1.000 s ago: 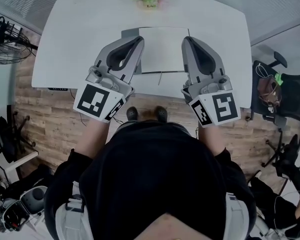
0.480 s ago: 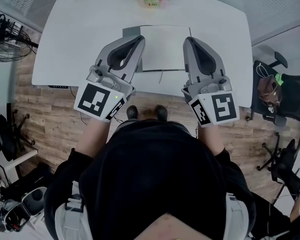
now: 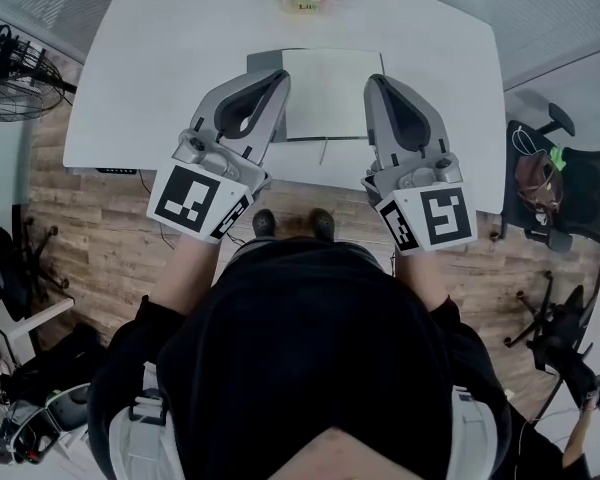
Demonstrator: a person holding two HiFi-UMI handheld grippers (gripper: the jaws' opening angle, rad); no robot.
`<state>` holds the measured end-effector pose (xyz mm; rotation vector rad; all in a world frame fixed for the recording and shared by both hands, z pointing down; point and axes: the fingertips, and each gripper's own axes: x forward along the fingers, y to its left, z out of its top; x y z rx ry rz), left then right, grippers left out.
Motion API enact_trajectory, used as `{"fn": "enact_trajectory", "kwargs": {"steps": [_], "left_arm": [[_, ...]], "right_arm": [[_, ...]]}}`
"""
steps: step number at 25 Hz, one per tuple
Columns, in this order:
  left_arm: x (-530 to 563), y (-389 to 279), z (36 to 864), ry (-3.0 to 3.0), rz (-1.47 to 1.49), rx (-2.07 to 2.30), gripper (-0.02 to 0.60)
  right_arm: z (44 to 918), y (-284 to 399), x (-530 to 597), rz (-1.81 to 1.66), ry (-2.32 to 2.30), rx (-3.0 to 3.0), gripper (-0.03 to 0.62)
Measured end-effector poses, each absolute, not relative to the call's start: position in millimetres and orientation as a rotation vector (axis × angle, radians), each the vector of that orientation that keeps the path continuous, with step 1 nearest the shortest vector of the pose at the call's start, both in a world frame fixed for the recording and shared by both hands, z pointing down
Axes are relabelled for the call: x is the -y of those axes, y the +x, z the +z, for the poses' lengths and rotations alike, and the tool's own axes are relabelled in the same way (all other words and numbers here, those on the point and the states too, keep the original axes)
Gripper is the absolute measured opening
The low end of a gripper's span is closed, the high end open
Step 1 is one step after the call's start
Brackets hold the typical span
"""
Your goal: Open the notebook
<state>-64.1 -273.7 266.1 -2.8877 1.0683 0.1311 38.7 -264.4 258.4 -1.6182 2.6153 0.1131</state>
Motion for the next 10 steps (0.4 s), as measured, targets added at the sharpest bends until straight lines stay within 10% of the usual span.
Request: {"fn": "enact_trajectory", "kwargs": {"steps": [10], "left_arm": [[266.6, -62.2, 266.6, -2.868, 0.098, -1.03, 0.011]], "right_arm": [[257.8, 39.3, 260.0, 0.154, -1.633, -2.608, 0.003]]}}
